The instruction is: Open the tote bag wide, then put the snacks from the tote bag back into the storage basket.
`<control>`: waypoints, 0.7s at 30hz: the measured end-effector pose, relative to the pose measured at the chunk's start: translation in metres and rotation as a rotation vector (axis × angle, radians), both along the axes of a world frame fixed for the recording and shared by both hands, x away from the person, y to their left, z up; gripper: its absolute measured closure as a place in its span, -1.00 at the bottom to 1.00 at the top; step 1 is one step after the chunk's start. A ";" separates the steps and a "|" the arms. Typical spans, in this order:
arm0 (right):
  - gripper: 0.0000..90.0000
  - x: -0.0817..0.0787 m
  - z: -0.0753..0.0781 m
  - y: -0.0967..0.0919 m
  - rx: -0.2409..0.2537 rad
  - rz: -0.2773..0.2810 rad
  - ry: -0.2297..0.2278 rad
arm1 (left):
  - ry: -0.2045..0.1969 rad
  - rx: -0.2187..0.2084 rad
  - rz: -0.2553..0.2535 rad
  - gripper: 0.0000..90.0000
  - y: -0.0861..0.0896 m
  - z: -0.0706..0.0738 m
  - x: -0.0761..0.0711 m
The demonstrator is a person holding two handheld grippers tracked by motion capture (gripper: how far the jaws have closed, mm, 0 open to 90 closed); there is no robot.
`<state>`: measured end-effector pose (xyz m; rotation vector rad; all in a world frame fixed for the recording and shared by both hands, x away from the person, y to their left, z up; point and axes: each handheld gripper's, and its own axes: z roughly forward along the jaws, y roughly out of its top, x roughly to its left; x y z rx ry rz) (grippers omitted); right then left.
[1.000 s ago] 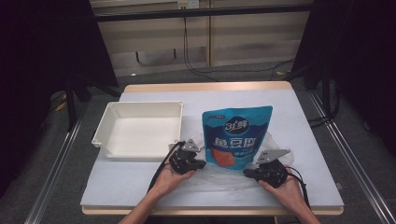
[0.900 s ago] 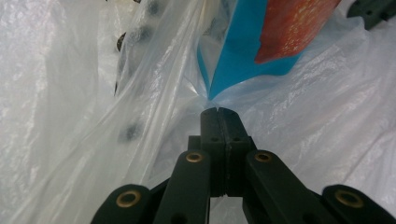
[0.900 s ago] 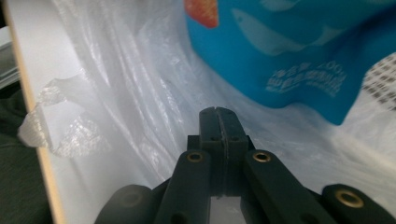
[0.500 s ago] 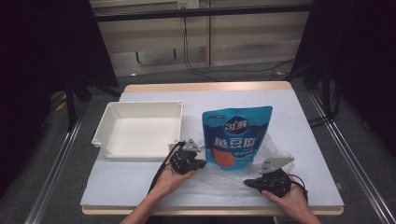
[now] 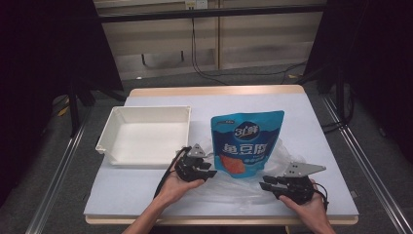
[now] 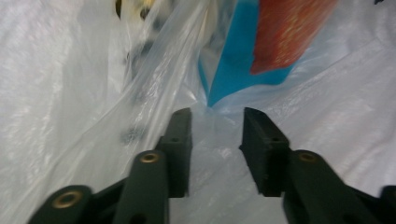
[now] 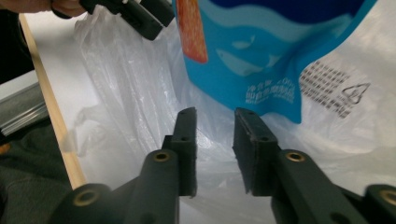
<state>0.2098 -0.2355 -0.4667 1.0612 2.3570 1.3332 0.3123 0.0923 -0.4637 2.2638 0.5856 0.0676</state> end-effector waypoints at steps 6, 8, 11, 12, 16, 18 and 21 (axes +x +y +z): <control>-0.08 -0.011 0.006 -0.003 0.015 -0.058 -0.059 | -0.034 -0.065 -0.021 -0.01 0.012 0.018 -0.005; -0.15 -0.012 0.007 -0.005 0.027 -0.067 -0.068 | -0.044 -0.080 -0.024 -0.09 0.014 0.019 -0.006; -0.39 -0.020 0.010 -0.012 0.064 -0.096 -0.084 | 0.002 -0.124 -0.062 -0.16 0.018 0.027 -0.007; -0.46 -0.022 0.010 -0.012 0.064 -0.100 -0.082 | 0.013 -0.157 -0.067 -0.20 0.018 0.031 -0.008; -0.65 -0.033 0.013 -0.015 0.075 -0.125 -0.111 | -0.031 -0.200 -0.073 -0.29 0.020 0.049 -0.011; -0.71 -0.036 0.014 -0.018 0.090 -0.135 -0.122 | -0.024 -0.219 -0.086 -0.29 0.021 0.053 -0.011; -0.72 -0.036 0.014 -0.023 0.114 -0.138 -0.121 | -0.027 -0.221 -0.095 -0.33 0.024 0.054 -0.013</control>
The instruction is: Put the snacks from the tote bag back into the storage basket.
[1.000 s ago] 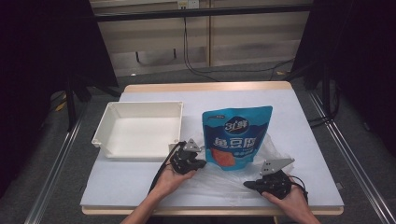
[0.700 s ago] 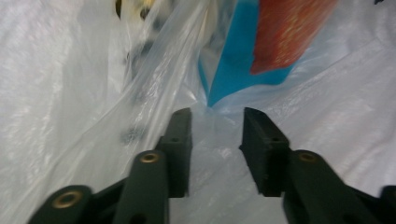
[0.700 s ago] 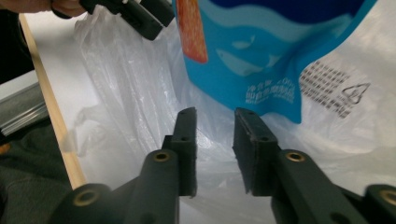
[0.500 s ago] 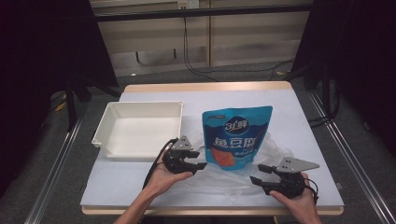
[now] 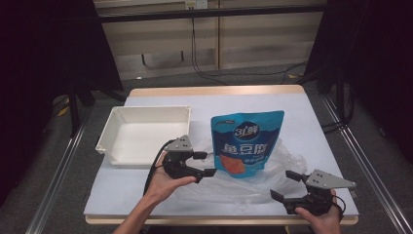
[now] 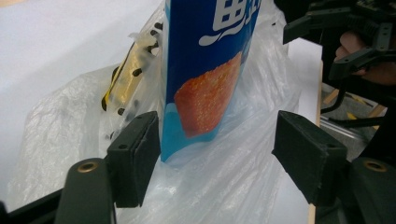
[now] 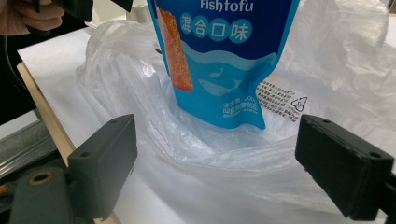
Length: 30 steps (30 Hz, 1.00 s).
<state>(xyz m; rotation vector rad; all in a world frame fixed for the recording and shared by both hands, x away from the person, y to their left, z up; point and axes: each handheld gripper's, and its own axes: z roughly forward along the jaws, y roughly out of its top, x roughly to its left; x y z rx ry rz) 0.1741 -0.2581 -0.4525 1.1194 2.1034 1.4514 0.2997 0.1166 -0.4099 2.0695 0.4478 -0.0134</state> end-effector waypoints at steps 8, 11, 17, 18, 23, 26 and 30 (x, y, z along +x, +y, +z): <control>-0.78 -0.006 0.004 0.004 0.024 -0.018 -0.023 | -0.060 -0.012 0.011 -0.33 0.007 0.008 0.000; -0.83 -0.010 0.005 0.003 0.031 -0.024 -0.032 | -0.088 -0.025 0.019 -0.28 0.009 0.015 0.000; -0.88 -0.023 0.004 0.003 0.031 -0.008 -0.045 | -0.138 -0.040 0.041 -0.18 0.008 0.032 0.006; -0.88 -0.024 0.005 0.003 0.032 -0.010 -0.053 | -0.141 -0.053 0.040 -0.16 0.008 0.036 0.007; -0.87 -0.022 0.006 0.004 0.041 -0.006 -0.076 | -0.174 -0.070 0.051 -0.17 0.003 0.054 0.017; -0.82 -0.021 0.006 0.006 0.028 -0.018 -0.098 | -0.177 -0.099 0.055 -0.19 -0.001 0.063 0.025; -0.76 -0.017 0.005 0.008 0.031 -0.012 -0.101 | -0.207 -0.100 0.033 -0.14 -0.014 0.076 0.030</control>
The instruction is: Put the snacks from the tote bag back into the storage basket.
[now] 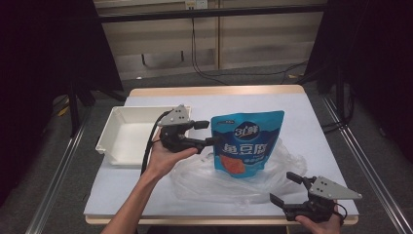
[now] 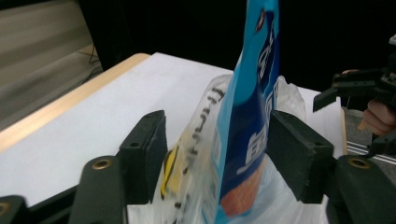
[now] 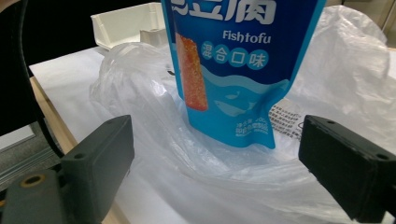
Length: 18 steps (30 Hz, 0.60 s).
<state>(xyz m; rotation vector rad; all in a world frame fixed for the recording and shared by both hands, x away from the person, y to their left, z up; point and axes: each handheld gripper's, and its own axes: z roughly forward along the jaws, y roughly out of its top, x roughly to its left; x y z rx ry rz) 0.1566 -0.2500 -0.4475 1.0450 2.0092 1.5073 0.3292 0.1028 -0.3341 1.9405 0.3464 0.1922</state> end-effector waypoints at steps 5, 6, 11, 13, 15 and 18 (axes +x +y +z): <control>-0.72 -0.001 0.000 0.002 -0.005 0.013 -0.003 | -0.009 -0.012 -0.015 -0.11 -0.008 0.012 0.004; -0.72 -0.001 0.000 0.002 -0.007 0.013 -0.003 | -0.006 -0.014 -0.031 -0.11 -0.012 0.015 0.007; -0.72 0.001 -0.001 0.002 -0.010 0.014 -0.001 | 0.000 -0.011 -0.075 -0.03 -0.022 0.019 0.009; -0.72 0.001 -0.001 0.002 -0.007 0.014 0.004 | 0.005 0.001 -0.089 0.06 -0.025 0.018 0.011; -0.72 0.002 -0.001 0.002 -0.009 0.017 0.008 | 0.032 0.019 -0.116 0.13 -0.028 0.018 0.014; -0.72 0.002 -0.001 0.003 -0.011 0.021 0.010 | 0.036 0.080 -0.145 0.15 -0.033 0.019 0.015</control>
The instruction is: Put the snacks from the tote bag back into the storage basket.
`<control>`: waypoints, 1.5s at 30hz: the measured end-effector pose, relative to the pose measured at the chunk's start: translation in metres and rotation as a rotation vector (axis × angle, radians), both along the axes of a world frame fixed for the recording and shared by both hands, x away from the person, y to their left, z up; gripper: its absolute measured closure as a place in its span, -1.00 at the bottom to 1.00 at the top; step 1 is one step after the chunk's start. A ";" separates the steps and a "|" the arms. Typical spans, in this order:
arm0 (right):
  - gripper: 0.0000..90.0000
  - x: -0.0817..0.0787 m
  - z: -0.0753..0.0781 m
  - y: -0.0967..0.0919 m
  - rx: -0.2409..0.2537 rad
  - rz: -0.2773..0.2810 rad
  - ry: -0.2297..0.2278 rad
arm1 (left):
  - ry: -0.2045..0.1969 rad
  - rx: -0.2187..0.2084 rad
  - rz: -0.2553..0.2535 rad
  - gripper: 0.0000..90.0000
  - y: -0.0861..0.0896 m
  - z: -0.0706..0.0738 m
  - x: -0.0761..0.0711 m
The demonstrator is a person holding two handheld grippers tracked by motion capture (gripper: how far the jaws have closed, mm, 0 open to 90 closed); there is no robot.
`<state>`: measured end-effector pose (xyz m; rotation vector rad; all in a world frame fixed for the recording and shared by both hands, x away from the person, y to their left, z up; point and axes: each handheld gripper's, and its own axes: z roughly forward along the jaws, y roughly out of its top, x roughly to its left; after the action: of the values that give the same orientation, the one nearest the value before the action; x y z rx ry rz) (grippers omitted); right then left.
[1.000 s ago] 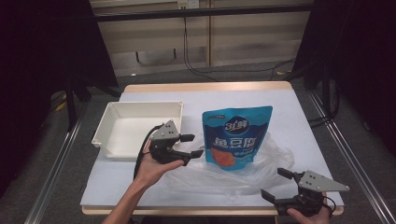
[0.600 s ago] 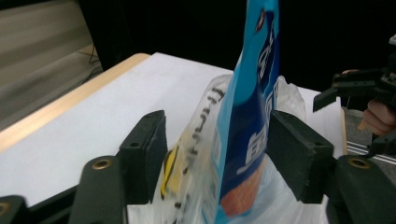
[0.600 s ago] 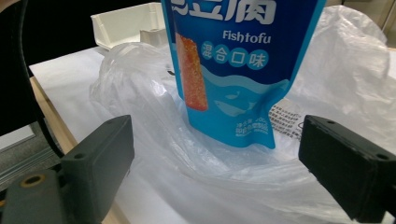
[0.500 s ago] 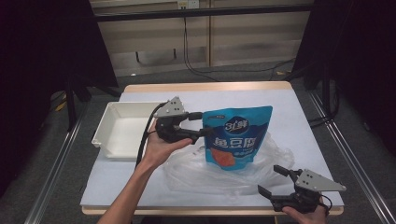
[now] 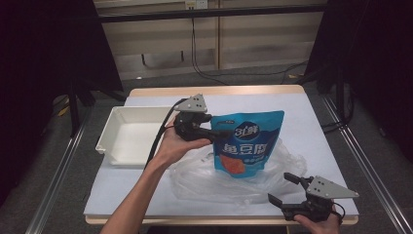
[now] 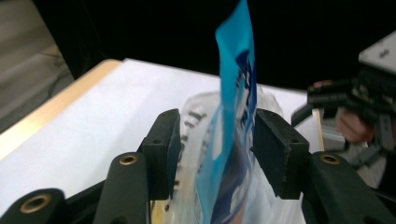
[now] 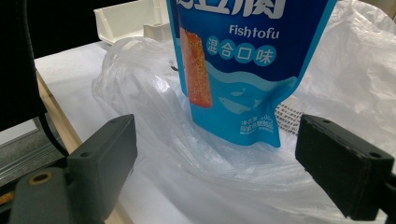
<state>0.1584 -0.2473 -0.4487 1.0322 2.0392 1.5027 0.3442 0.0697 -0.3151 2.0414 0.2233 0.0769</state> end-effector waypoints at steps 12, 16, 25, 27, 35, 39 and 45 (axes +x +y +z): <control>-0.72 0.001 0.000 0.000 -0.006 0.000 0.010 | 0.015 0.117 -0.093 0.47 -0.016 0.012 0.008; -0.72 0.002 -0.001 0.000 -0.008 0.008 0.014 | 0.039 0.186 -0.114 0.54 -0.024 0.012 0.014; -0.72 0.003 -0.002 0.001 -0.012 0.012 0.025 | 0.027 0.261 -0.137 0.53 -0.036 0.008 0.013; -0.72 0.003 -0.002 0.001 -0.019 0.009 0.026 | 0.033 0.260 -0.135 0.63 -0.037 0.007 0.014; -0.70 0.003 -0.003 0.004 -0.044 0.014 0.034 | 0.055 0.277 -0.162 0.99 -0.039 0.007 0.017; -0.70 0.004 -0.002 0.002 -0.034 0.009 0.031 | 0.070 0.282 -0.164 1.00 -0.040 0.007 0.018; -0.70 0.004 -0.002 0.002 -0.037 0.012 0.039 | 0.031 0.310 -0.164 1.00 -0.043 0.010 0.016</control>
<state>0.1622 -0.2453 -0.4512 1.0445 2.0957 1.4562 0.3602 0.0262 -0.3052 2.3632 0.0643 -0.0244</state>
